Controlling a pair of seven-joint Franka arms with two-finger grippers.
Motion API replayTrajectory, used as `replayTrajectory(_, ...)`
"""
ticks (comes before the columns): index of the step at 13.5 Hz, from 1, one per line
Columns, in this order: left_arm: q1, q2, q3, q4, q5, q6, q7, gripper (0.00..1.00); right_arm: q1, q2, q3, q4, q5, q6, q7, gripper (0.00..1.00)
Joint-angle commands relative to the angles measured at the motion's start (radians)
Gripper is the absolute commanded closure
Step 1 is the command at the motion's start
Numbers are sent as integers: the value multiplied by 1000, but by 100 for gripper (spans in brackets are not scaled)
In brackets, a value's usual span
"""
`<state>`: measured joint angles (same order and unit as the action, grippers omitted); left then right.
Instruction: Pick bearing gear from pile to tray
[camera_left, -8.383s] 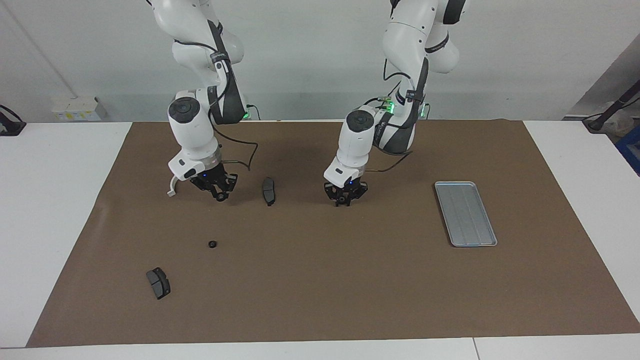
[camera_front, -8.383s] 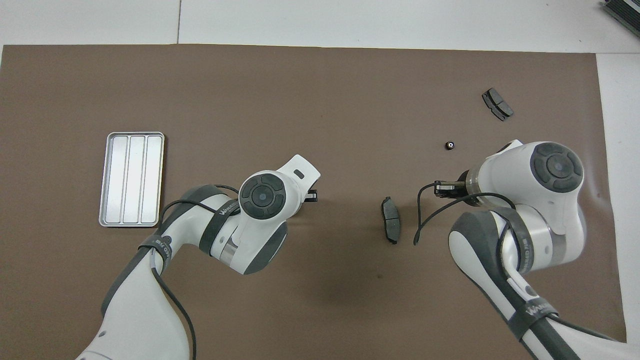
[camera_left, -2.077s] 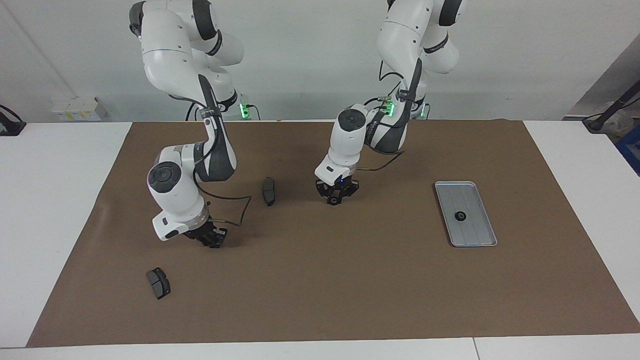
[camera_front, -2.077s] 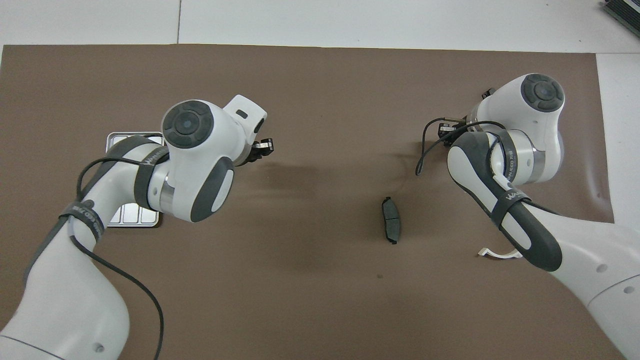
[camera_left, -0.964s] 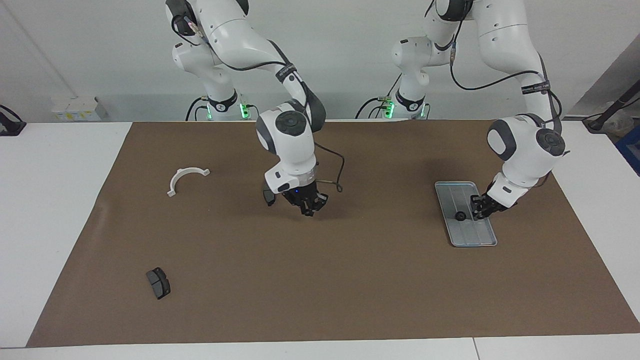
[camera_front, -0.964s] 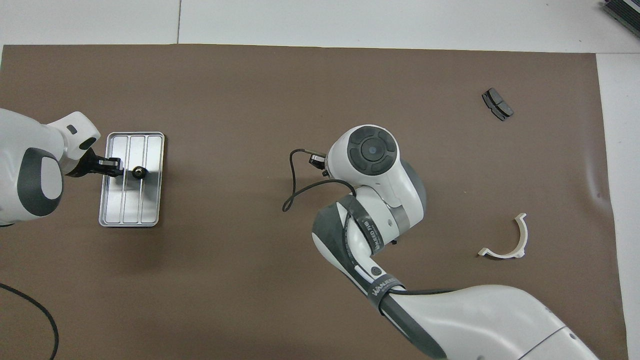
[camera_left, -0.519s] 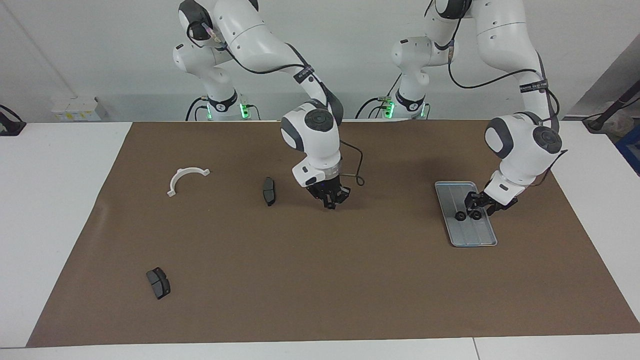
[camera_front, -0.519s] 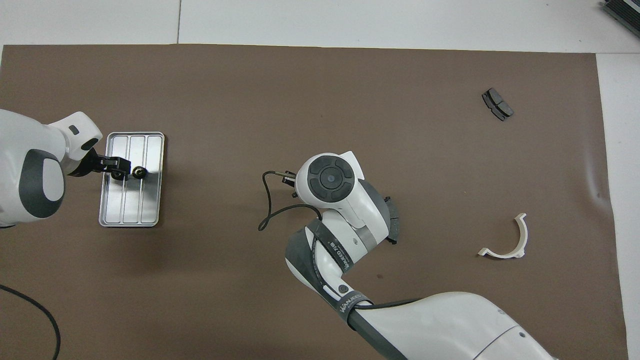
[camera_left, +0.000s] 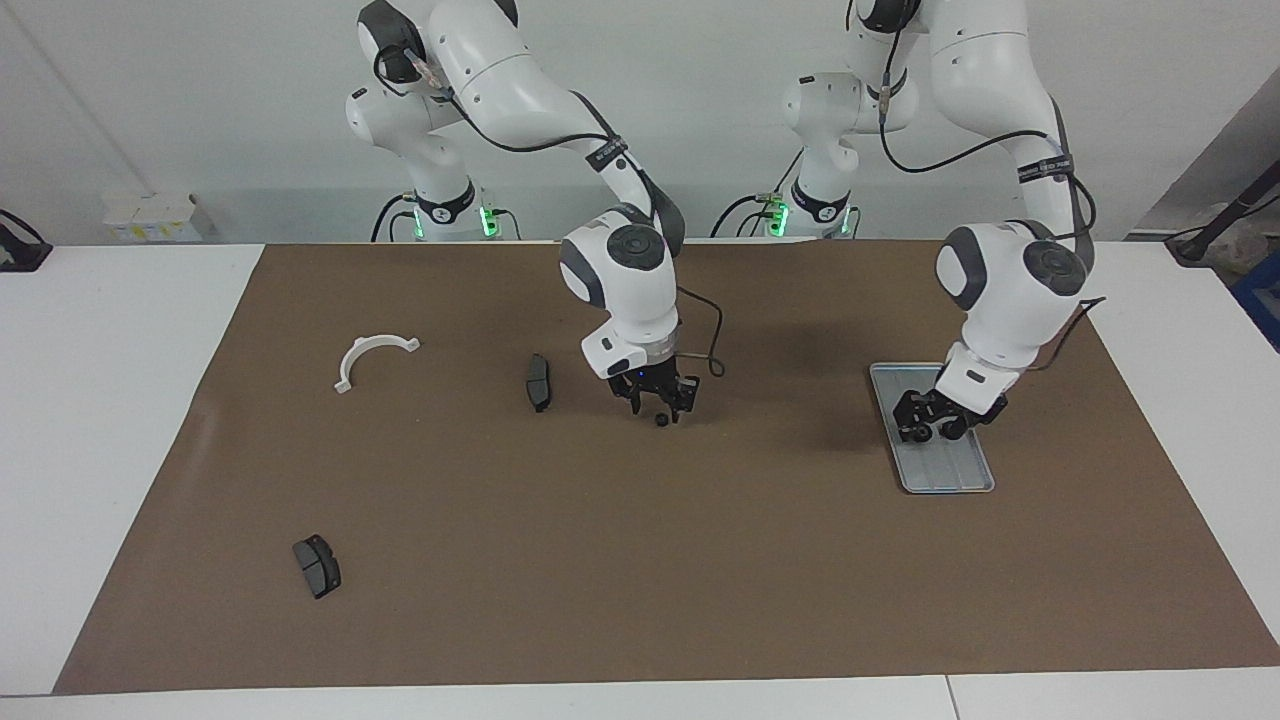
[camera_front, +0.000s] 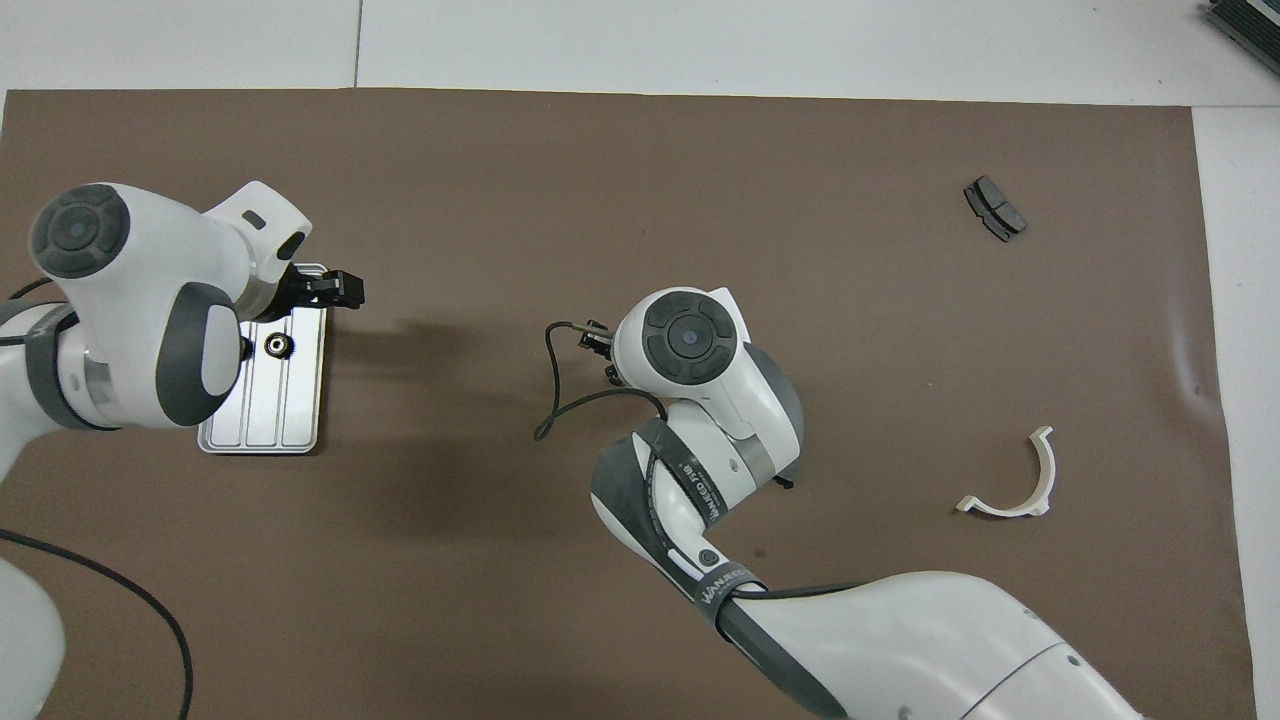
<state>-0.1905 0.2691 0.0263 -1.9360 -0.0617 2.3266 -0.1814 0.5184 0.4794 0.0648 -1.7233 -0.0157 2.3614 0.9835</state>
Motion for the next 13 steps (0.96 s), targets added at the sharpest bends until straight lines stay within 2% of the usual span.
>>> replayTrajectory(1, -163, 1, 18, 2, 10, 77, -241, 15, -76, -105, 7, -80, 13, 2, -81, 0)
replayTrajectory(3, -249, 24, 20, 26, 10, 100, -343, 16, -135, -183, 9, -155, 13, 1, -159, 0)
replayTrajectory(5, -302, 68, 18, 92, 10, 100, -395, 18, -202, -252, 7, -197, 13, -37, -247, 0)
replayTrajectory(7, -345, 100, 18, 133, 8, 100, -412, 20, -273, -295, 9, -199, 11, -120, -340, 0)
replayTrajectory(10, -374, 146, 15, 176, 17, 120, -403, 27, -369, -355, 9, -196, 13, -174, -486, 0)
replayTrajectory(13, -409, 180, 14, 178, 25, 142, -394, 31, -448, -432, 7, -161, 16, -301, -641, 0)
